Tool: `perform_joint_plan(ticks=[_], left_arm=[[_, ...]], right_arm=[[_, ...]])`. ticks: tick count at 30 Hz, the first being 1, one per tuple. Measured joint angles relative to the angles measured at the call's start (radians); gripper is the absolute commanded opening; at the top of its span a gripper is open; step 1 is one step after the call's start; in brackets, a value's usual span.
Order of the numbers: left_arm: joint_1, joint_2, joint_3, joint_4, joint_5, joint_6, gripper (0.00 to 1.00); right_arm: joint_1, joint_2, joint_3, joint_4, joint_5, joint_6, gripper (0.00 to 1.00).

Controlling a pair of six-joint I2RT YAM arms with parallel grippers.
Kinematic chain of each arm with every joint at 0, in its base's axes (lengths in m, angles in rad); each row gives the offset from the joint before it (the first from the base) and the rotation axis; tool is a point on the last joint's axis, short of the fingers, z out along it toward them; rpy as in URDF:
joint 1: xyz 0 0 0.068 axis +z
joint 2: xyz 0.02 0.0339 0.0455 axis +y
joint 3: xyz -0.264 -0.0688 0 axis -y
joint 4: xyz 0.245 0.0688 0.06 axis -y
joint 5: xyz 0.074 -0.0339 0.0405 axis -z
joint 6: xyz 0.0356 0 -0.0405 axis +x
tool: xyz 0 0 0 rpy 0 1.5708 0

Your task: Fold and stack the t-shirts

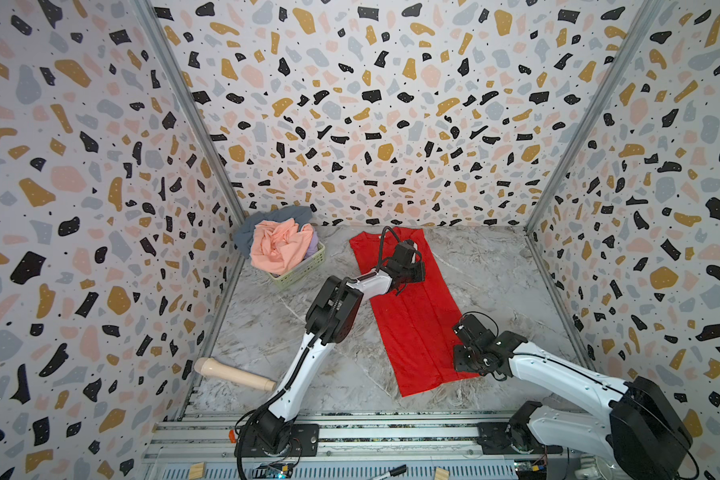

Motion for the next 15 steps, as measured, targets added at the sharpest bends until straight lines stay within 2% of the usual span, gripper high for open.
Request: perform_joint_plan(ticks=[5, 9, 15], left_arm=[[0.000, 0.000, 0.000, 0.000, 0.002, -0.001, 0.06], [0.000, 0.000, 0.000, 0.000, 0.005, -0.001, 0.06], [0.000, 0.000, 0.008, -0.011, 0.005, -0.002, 0.06]], right_arm=[[0.061, 0.062, 0.002, 0.003, 0.018, -0.010, 0.42], [0.089, 0.104, 0.024, -0.003, 0.051, -0.006, 0.28], [0.103, 0.117, 0.035, -0.010, 0.079, -0.002, 0.23]])
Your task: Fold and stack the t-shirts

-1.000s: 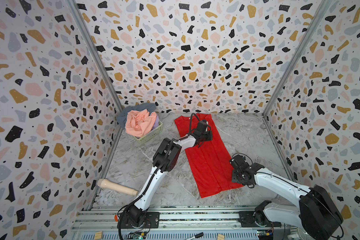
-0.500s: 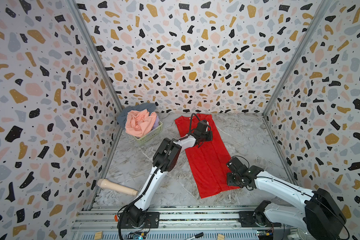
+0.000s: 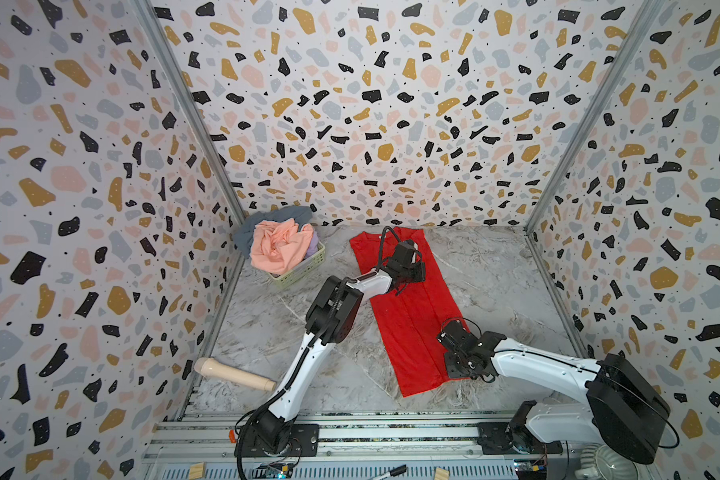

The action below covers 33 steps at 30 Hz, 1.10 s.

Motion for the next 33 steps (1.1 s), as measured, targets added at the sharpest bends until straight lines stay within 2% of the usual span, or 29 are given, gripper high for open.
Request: perform_joint_plan(ticks=[6, 9, 14, 20, 24, 27, 33], left_arm=[[0.000, 0.000, 0.014, -0.011, 0.000, -0.009, 0.12], [0.000, 0.000, 0.014, -0.011, 0.000, -0.022, 0.12], [0.000, 0.000, 0.014, -0.010, 0.003, -0.036, 0.08], [0.000, 0.000, 0.014, -0.002, 0.011, -0.045, 0.08], [0.000, 0.000, 0.014, -0.002, 0.015, -0.047, 0.04], [0.000, 0.000, 0.014, 0.001, 0.019, -0.051, 0.00], [0.000, 0.000, 0.014, 0.004, 0.033, -0.055, 0.00]], right_arm=[[0.001, -0.002, 0.000, -0.013, 0.009, 0.000, 0.25], [0.001, -0.006, 0.000, -0.018, 0.009, 0.000, 0.22], [0.001, -0.025, 0.000, -0.034, 0.011, 0.005, 0.13], [0.001, -0.038, 0.002, -0.050, 0.022, 0.008, 0.10], [0.001, -0.038, 0.008, -0.062, 0.028, 0.012, 0.00], [0.001, -0.039, 0.015, -0.066, 0.029, 0.014, 0.00], [0.002, -0.081, 0.065, -0.104, 0.021, 0.007, 0.00]])
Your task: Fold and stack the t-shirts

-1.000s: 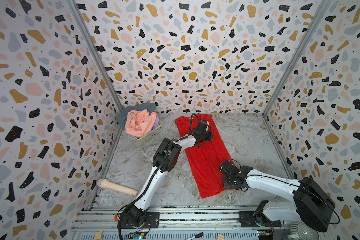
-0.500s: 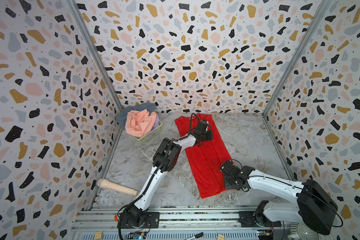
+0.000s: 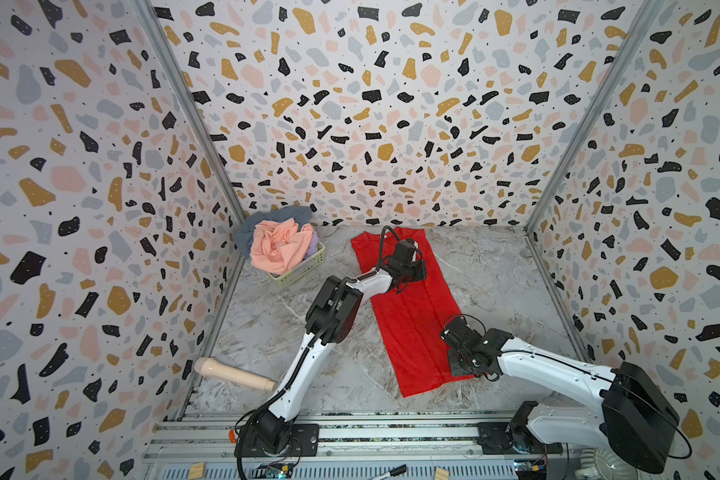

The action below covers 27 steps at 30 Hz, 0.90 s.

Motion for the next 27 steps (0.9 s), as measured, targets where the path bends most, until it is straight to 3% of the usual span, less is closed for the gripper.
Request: perform_joint_plan(ticks=[8, 17, 27], left_arm=[[0.005, -0.045, -0.007, -0.032, 0.018, 0.000, 0.00], [0.022, -0.146, -0.023, -0.061, 0.025, 0.015, 0.00], [0.038, -0.153, -0.098, -0.164, -0.013, 0.076, 0.00]], right_arm=[[0.035, -0.079, 0.081, -0.054, -0.034, -0.008, 0.00], [0.072, -0.087, 0.093, -0.124, -0.066, -0.029, 0.00], [0.172, -0.075, 0.095, -0.119, -0.172, -0.083, 0.01]])
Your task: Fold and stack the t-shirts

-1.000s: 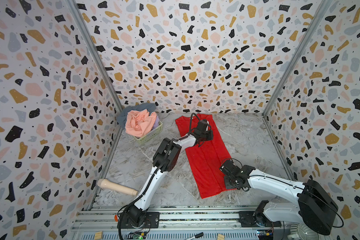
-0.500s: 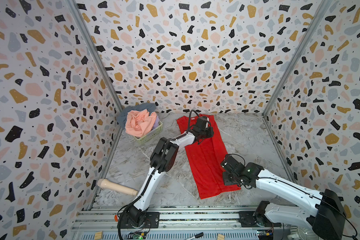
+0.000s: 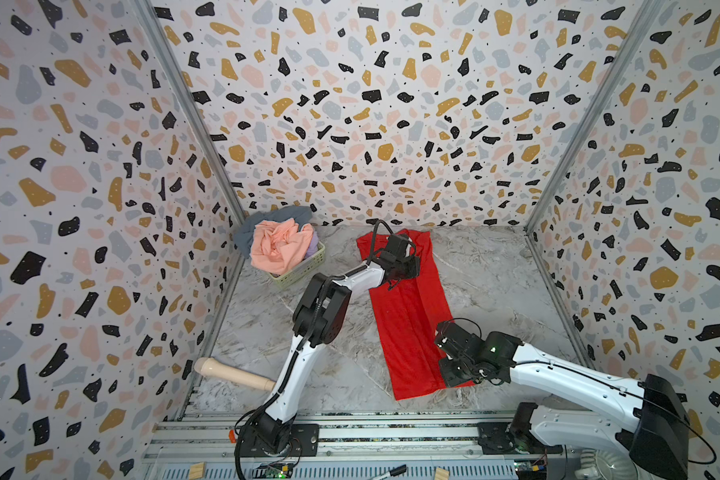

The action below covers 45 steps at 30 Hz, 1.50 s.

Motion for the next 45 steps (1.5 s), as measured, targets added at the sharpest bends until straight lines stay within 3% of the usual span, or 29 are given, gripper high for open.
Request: perform_joint_plan(ticks=[4, 5, 7, 10, 13, 18, 23, 28, 38, 45], left_arm=[[0.002, 0.000, -0.019, -0.003, -0.027, 0.017, 0.00], [0.003, 0.000, -0.026, -0.005, -0.037, 0.020, 0.03], [0.004, 0.000, -0.029, -0.015, -0.053, 0.028, 0.21], [0.005, 0.000, -0.029, -0.034, -0.076, 0.042, 0.32], [0.006, -0.006, -0.051, -0.030, -0.089, 0.048, 0.38], [0.006, -0.084, -0.164, -0.008, -0.102, 0.058, 0.44], [0.006, -0.243, -0.296, -0.006, -0.164, 0.090, 0.51], [0.011, -0.310, -0.317, 0.002, -0.211, 0.129, 0.52], [0.020, -0.024, -0.029, -0.011, -0.195, 0.174, 0.52], [0.022, 0.050, 0.016, 0.016, -0.158, 0.152, 0.52]], right_arm=[[0.005, 0.026, -0.008, 0.048, -0.040, -0.017, 0.16], [0.005, 0.032, -0.015, 0.060, -0.052, -0.025, 0.24], [0.005, 0.035, -0.024, 0.072, -0.082, -0.034, 0.47], [0.005, 0.008, -0.024, 0.095, -0.114, -0.050, 0.58], [-0.008, -0.060, -0.019, 0.113, -0.119, -0.052, 0.59], [-0.127, -0.114, -0.010, 0.152, -0.056, -0.039, 0.59], [-0.232, -0.072, -0.027, 0.254, 0.006, -0.037, 0.59], [-0.255, 0.023, -0.060, 0.369, 0.021, -0.048, 0.55], [-0.235, 0.140, -0.189, 0.483, -0.077, -0.075, 0.51], [-0.200, 0.142, -0.216, 0.498, -0.089, -0.064, 0.51]])
